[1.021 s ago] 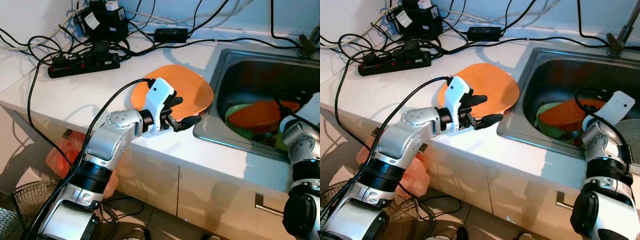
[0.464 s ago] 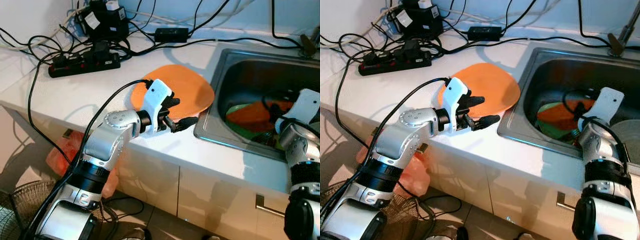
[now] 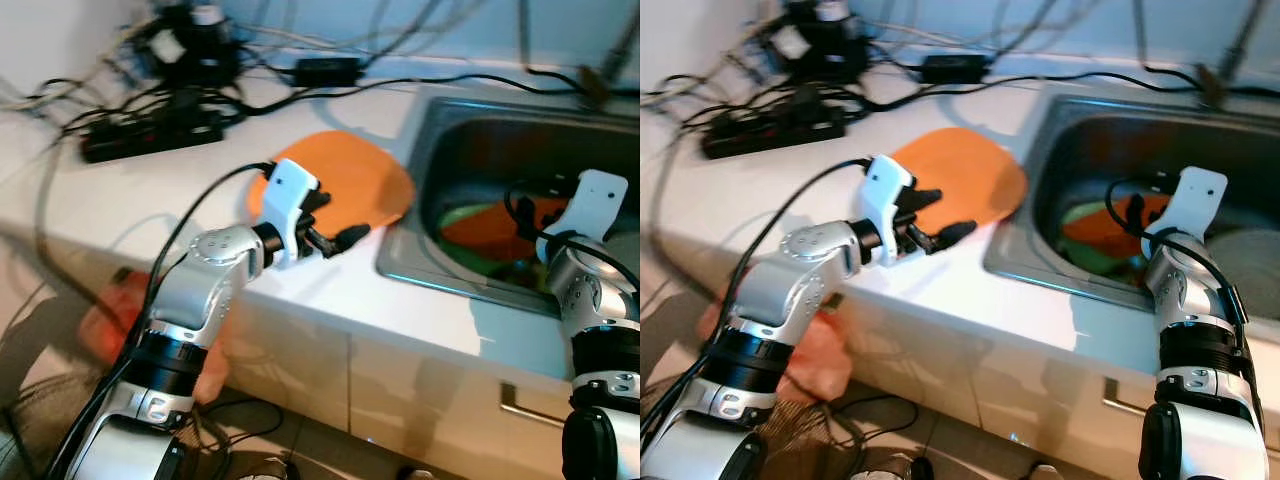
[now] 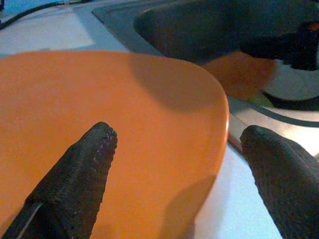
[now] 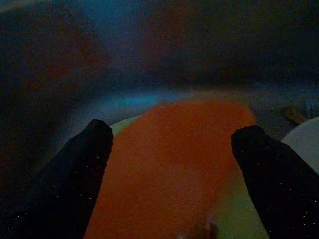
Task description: Kitchen organization
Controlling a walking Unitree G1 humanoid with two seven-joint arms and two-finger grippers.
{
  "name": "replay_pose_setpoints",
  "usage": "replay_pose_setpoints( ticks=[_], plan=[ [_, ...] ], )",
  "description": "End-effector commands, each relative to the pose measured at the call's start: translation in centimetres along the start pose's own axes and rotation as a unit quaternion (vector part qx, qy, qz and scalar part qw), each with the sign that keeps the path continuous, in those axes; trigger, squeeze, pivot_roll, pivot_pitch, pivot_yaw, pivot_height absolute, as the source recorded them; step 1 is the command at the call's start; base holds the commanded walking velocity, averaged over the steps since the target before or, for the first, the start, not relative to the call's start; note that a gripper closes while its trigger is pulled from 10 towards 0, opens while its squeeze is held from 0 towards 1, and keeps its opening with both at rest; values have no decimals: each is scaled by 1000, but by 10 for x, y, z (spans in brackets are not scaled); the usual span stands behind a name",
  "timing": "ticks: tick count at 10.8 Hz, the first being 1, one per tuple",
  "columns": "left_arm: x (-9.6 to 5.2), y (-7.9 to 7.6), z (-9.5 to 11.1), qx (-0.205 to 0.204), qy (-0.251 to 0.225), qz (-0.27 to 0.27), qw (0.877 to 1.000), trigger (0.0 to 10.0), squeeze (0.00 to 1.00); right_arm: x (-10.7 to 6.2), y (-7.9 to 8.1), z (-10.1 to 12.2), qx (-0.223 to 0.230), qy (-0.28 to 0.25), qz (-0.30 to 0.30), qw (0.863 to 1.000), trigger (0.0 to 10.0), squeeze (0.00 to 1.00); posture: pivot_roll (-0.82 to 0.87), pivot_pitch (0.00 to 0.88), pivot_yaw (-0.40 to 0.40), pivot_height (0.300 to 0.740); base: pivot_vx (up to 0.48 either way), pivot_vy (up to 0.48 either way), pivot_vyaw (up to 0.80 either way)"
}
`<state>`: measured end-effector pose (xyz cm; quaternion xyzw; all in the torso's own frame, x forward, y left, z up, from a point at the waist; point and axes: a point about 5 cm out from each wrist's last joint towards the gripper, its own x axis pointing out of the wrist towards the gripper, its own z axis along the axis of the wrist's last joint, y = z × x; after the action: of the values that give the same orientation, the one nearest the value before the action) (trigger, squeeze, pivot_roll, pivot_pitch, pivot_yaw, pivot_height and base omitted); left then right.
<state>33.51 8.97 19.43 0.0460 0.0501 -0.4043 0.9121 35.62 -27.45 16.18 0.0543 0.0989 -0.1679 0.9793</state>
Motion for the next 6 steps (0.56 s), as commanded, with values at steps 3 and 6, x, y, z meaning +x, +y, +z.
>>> replay_pose_setpoints(
  ticks=[3,6],
  plan=[
    [-12,8,0,26,14,25,999,10000,90,-1,1,-6,-11,16,9,1000,10000,0,92,85,104,740,0,0,-267],
    [-14,12,5,39,13,31,999,10000,0,-1,2,-5,-8,18,14,1000,10000,0,91,79,105,740,0,0,-773]
  ],
)
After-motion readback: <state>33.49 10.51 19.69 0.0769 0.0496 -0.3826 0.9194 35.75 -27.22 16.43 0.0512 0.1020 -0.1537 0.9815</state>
